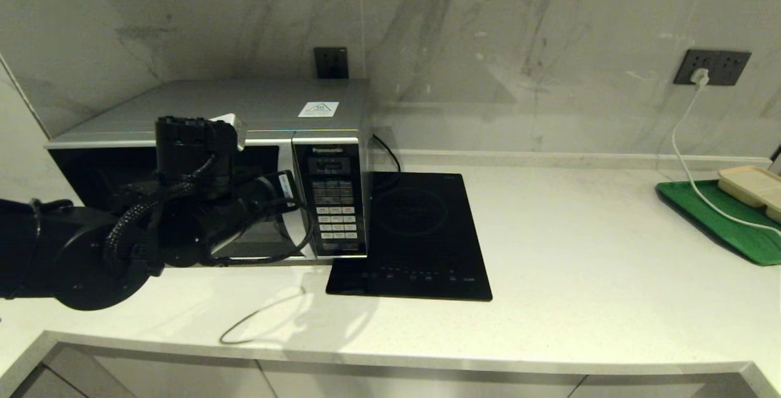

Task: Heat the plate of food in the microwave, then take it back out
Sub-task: Close the microwave oven

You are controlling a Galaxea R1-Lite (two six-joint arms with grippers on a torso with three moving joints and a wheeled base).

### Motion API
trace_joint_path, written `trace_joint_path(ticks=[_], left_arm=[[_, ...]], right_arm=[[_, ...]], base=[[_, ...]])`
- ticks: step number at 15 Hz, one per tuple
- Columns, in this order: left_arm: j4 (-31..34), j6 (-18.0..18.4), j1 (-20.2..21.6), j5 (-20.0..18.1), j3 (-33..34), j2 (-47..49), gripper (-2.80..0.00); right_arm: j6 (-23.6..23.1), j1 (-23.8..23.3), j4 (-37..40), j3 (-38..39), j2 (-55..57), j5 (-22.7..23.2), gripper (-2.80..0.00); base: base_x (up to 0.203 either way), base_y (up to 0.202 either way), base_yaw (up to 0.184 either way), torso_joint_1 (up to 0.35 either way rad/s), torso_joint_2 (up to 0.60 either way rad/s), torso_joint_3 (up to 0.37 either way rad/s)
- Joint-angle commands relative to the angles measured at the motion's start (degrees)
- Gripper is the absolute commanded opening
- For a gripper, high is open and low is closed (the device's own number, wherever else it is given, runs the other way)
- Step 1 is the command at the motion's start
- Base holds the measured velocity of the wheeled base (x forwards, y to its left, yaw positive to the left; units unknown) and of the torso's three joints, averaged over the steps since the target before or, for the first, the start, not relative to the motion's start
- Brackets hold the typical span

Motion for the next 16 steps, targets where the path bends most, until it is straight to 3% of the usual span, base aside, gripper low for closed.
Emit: trace_joint_path(ticks=[1, 4, 7, 10, 11, 14, 16], left_arm=[[0.0, -0.2, -0.5, 0.2, 2.3, -0.9, -2.80], [1.1, -0.3, -2.6, -0.1, 6.9, -7.0, -2.80], [7.2, -0.5, -4.4, -1.2, 11.9, -15.1, -2.80], [17.2, -2.0, -8.6, -8.6, 17.3, -20.8, -2.80], [17.5, -2.2, -9.2, -9.3, 18.8, -20.2, -2.80], [12.0, -1.9, -10.4, -7.3, 20.5, -13.8, -2.80], [5.4, -0.7, -11.0, -3.0, 20.6, -7.3, -2.80]], right_arm=[[0.0, 0.0, 0.0, 0.0, 0.0, 0.0, -2.80], [0.0, 0.0, 0.0, 0.0, 0.0, 0.0, -2.80], [0.0, 0.0, 0.0, 0.0, 0.0, 0.0, -2.80], [0.0, 0.0, 0.0, 0.0, 0.0, 0.0, -2.80], [0.0, 0.0, 0.0, 0.0, 0.0, 0.0, -2.80], [0.0, 0.0, 0.0, 0.0, 0.0, 0.0, -2.80], [0.0, 0.0, 0.0, 0.0, 0.0, 0.0, -2.80]], base=[[0.000, 0.000, 0.000, 0.000, 0.00, 0.000], [0.000, 0.000, 0.000, 0.000, 0.00, 0.000], [0.000, 0.000, 0.000, 0.000, 0.00, 0.000], [0.000, 0.000, 0.000, 0.000, 0.00, 0.000], [0.000, 0.000, 0.000, 0.000, 0.00, 0.000], [0.000, 0.000, 0.000, 0.000, 0.00, 0.000], [0.000, 0.000, 0.000, 0.000, 0.00, 0.000]])
